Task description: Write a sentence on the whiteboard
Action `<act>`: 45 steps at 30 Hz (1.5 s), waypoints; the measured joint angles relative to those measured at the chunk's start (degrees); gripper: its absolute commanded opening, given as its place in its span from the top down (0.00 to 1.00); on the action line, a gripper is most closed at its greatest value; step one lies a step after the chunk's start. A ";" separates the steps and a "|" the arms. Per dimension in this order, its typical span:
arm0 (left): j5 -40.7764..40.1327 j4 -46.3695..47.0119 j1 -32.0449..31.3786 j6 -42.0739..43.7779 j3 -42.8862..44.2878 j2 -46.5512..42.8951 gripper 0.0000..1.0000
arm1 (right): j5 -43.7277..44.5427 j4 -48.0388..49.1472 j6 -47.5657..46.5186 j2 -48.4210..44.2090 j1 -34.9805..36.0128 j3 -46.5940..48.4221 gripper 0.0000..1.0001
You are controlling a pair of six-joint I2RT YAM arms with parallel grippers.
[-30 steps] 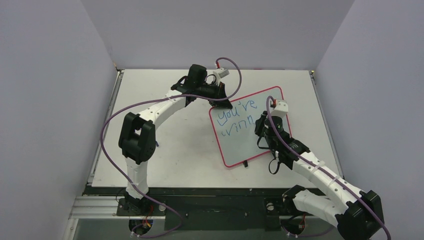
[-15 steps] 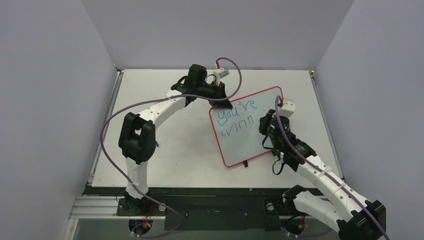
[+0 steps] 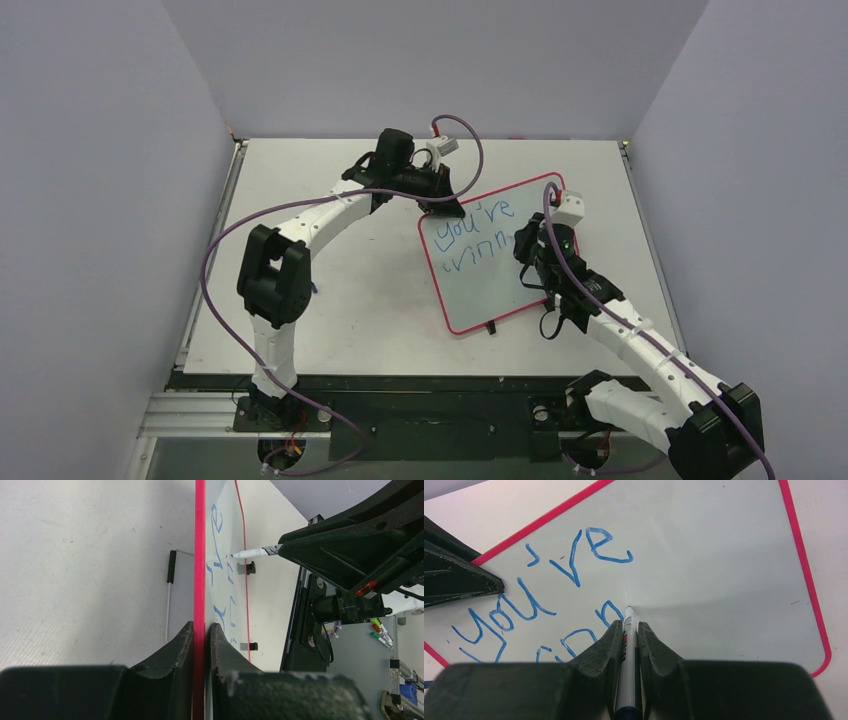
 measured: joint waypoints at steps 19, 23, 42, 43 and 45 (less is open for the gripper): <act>-0.04 -0.07 0.11 0.02 -0.11 0.00 1.00 | -1.49 2.12 0.07 1.55 -2.45 0.02 1.00; -0.04 -0.07 0.11 0.00 -0.11 0.00 1.00 | -1.36 2.10 0.04 1.55 -3.02 0.02 1.00; -0.11 -0.13 0.17 0.00 -0.35 0.00 1.00 | -2.43 2.08 0.04 3.89 -3.34 2.34 1.00; -0.11 -0.17 0.22 0.00 -0.37 0.00 1.00 | -2.56 2.12 0.07 3.91 -3.37 2.34 1.00; -0.11 -0.17 0.22 0.00 -0.39 0.00 1.00 | -2.99 2.43 0.11 3.93 -3.34 2.34 1.00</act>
